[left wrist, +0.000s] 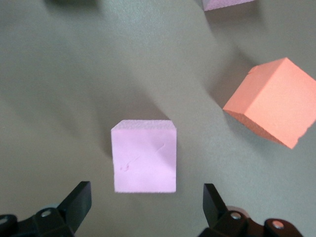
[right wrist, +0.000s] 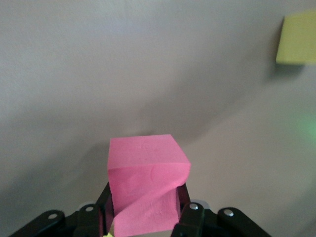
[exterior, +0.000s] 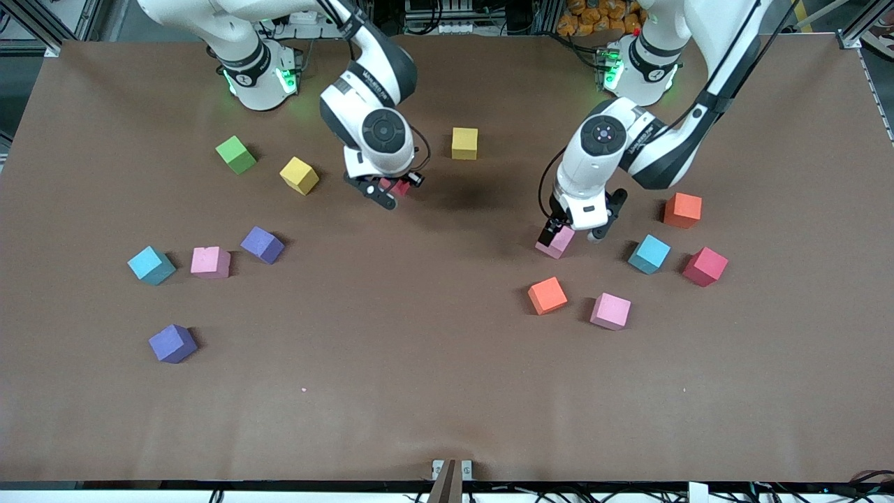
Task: Form number 2 with 11 blocks
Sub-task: 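Reach the left gripper to the lavender cube while the right gripper lifts the red cube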
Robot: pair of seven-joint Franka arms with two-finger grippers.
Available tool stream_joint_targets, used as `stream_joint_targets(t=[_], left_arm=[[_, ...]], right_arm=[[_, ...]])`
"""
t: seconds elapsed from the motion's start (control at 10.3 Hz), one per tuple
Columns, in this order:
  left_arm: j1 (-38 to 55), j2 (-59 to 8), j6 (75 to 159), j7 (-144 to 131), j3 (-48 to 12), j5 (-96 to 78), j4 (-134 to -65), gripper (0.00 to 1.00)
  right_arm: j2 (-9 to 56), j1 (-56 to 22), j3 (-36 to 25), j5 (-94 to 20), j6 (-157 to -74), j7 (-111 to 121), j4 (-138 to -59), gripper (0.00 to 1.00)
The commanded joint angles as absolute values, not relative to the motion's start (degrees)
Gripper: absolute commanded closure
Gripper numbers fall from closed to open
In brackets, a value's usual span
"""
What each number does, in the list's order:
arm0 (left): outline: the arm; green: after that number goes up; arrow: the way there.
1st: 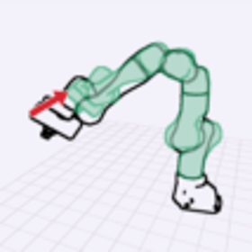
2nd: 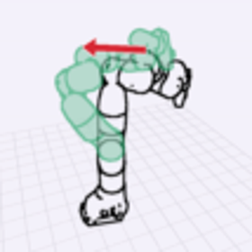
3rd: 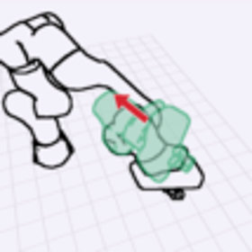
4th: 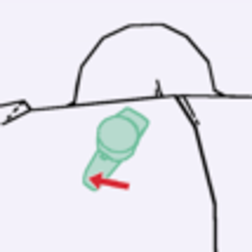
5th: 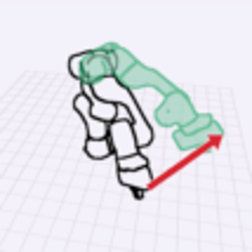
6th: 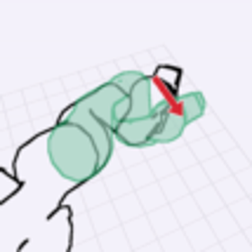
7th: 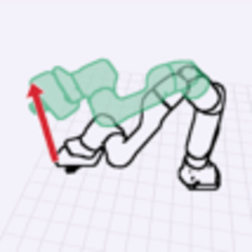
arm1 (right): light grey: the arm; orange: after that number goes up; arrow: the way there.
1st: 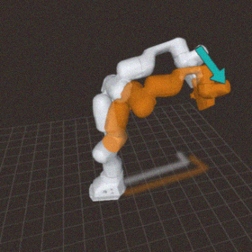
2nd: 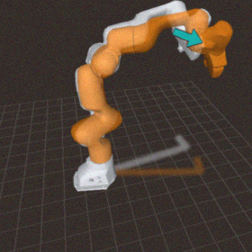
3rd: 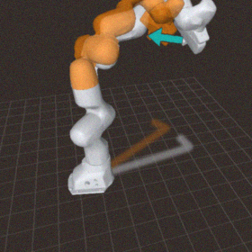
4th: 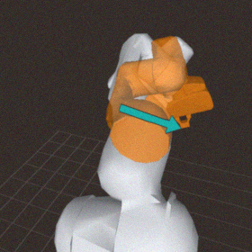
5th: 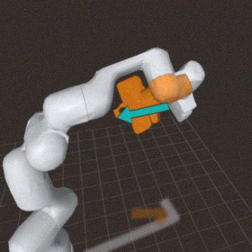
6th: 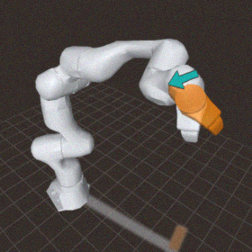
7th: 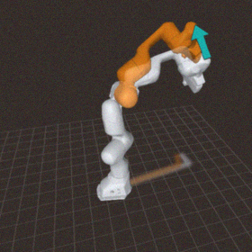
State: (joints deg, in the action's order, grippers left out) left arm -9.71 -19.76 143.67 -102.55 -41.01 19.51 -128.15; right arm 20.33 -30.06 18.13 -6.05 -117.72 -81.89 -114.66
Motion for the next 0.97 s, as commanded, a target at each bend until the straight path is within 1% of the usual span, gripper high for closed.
stream_joint_targets(t=[0.0,0.1,0.39,0.48,0.77,0.87], left_arm=[[-9.49,-23.02,144.05,-105.28,-40.61,22.14,-126.56,0.0],[-9.49,-24.16,144.05,-107.12,-40.26,24.24,-126.3,0.0],[-9.32,-27.76,144.05,-116.25,-39.47,35.21,-125.69,0.0],[-9.4,-28.9,144.05,-117.85,-39.46,37.07,-125.25,0.0],[-9.14,-29.27,144.05,-118.39,-39.46,37.53,-125.07,0.0],[-9.49,-29.18,144.05,-118.3,-39.46,37.62,-124.98,0.23]], right_arm=[[21.79,-31.28,19.5,-10.52,-117.94,-89.1,-114.95,0.95],[22.06,-31.72,20.29,-11.16,-119.17,-92.43,-116.18,0.98],[24.08,-32.25,22.93,-13.6,-122.51,-100.96,-119.08,1.0],[24.69,-32.17,22.94,-15.54,-123.65,-102.9,-119.18,1.0],[25.31,-32.08,22.94,-18.63,-125.67,-108.51,-119.09,1.0],[25.66,-32.08,22.94,-18.63,-126.73,-111.42,-119.09,1.0]])
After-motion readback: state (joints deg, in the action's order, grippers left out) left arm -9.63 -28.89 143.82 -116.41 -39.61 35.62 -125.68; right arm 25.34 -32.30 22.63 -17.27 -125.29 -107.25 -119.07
